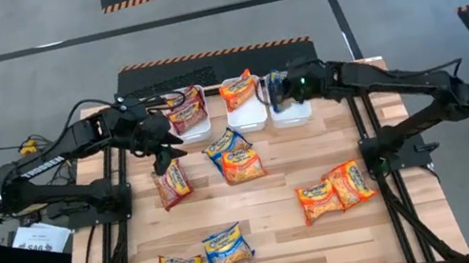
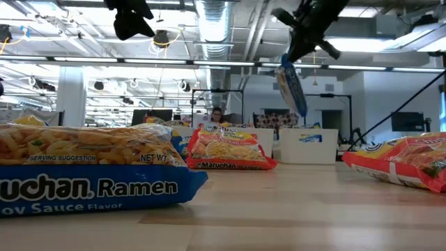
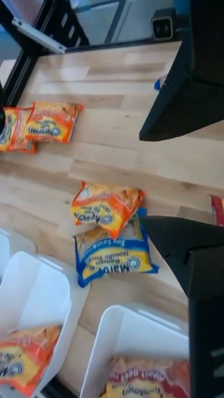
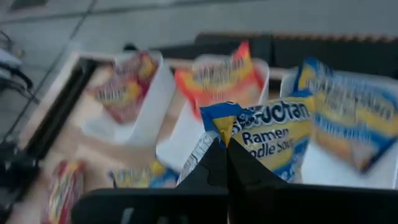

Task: Sort Maruchan noodles
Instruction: Put the blue noodle pack into the right white bin

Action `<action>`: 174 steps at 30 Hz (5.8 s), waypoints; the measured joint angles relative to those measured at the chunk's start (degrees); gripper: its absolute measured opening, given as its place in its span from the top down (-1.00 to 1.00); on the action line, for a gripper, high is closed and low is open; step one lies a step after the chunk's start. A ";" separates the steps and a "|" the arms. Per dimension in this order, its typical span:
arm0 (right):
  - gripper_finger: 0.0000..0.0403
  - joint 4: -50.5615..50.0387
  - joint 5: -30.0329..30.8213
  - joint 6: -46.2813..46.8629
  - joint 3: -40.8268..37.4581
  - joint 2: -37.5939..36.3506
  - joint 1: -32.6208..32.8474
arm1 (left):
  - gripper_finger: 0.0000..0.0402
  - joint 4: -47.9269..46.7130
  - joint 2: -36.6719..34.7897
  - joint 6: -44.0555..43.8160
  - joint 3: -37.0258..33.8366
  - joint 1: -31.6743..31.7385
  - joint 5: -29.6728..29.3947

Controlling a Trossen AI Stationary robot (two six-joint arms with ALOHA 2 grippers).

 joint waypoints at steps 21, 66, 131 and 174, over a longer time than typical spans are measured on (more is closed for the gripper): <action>0.99 -15.74 5.32 -14.99 12.93 24.53 -9.89 | 0.03 -0.02 0.00 4.65 0.00 5.19 -1.70; -0.03 -22.65 -14.82 -64.40 20.53 22.04 -18.98 | 0.03 -0.55 0.00 4.59 0.00 5.90 -2.66; 0.98 -32.50 -2.39 -84.40 20.85 30.04 -20.43 | 0.03 1.75 0.00 4.78 -0.01 10.80 -9.00; 0.99 -38.41 9.27 -88.49 25.29 35.14 -19.23 | 0.03 1.73 0.00 5.03 -0.01 10.80 -9.00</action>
